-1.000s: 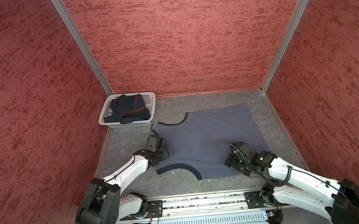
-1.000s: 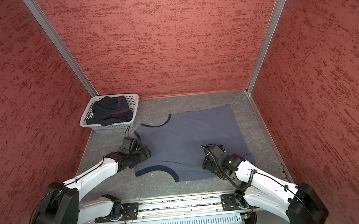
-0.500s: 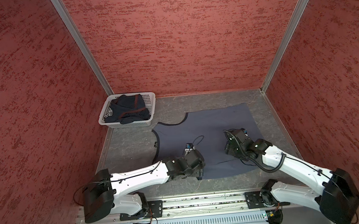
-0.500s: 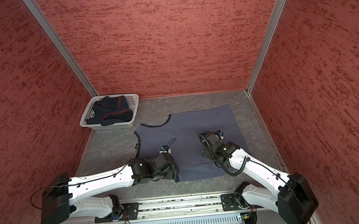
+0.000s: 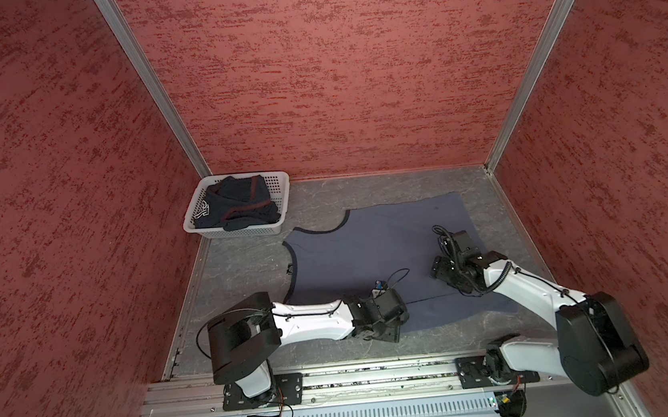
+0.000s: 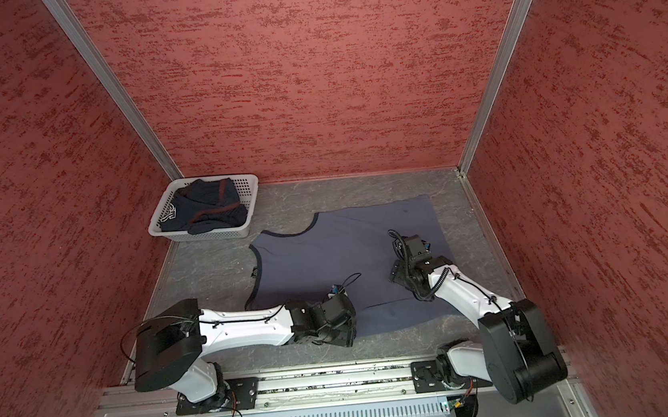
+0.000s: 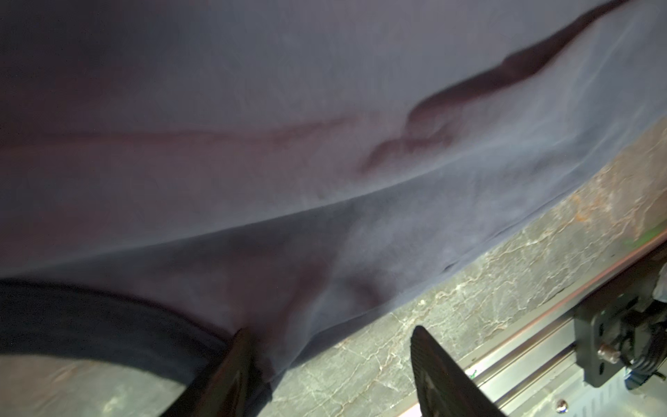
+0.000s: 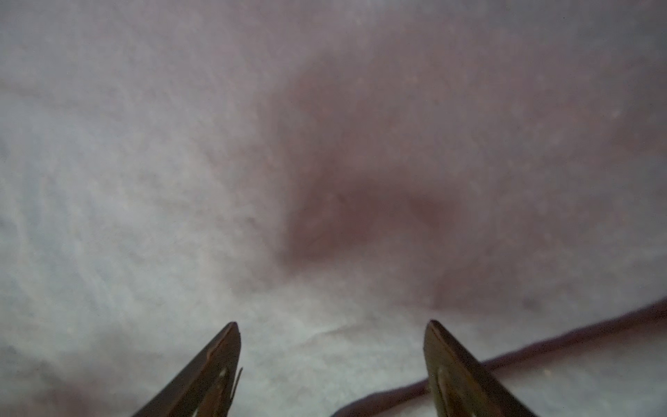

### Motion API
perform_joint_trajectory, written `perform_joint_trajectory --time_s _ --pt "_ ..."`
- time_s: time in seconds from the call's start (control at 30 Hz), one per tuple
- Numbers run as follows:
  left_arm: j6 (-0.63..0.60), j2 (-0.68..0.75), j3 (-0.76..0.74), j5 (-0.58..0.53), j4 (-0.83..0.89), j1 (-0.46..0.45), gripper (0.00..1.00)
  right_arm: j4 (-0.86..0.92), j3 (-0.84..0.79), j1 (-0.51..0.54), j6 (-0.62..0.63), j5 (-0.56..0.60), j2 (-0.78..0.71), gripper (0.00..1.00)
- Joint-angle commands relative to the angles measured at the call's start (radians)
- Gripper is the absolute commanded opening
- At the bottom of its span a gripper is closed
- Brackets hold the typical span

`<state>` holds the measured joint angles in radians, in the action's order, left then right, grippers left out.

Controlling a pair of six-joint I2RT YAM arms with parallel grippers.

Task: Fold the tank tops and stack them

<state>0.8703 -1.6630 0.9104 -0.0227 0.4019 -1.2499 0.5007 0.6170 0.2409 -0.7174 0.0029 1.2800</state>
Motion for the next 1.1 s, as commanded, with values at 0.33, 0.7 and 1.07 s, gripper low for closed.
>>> perform_joint_trajectory --time_s 0.33,0.7,1.07 --pt "0.121 0.121 -0.19 -0.022 0.098 -0.093 0.65 -0.036 -0.079 -0.085 -0.02 0.025 0.021 0.81" --pt "-0.129 0.277 -0.03 -0.083 0.106 0.246 0.77 -0.015 0.113 -0.087 0.108 0.018 -0.024 0.82" --pt "-0.226 0.108 -0.022 -0.021 0.044 0.641 0.77 -0.047 0.281 -0.173 0.156 -0.006 0.302 0.83"
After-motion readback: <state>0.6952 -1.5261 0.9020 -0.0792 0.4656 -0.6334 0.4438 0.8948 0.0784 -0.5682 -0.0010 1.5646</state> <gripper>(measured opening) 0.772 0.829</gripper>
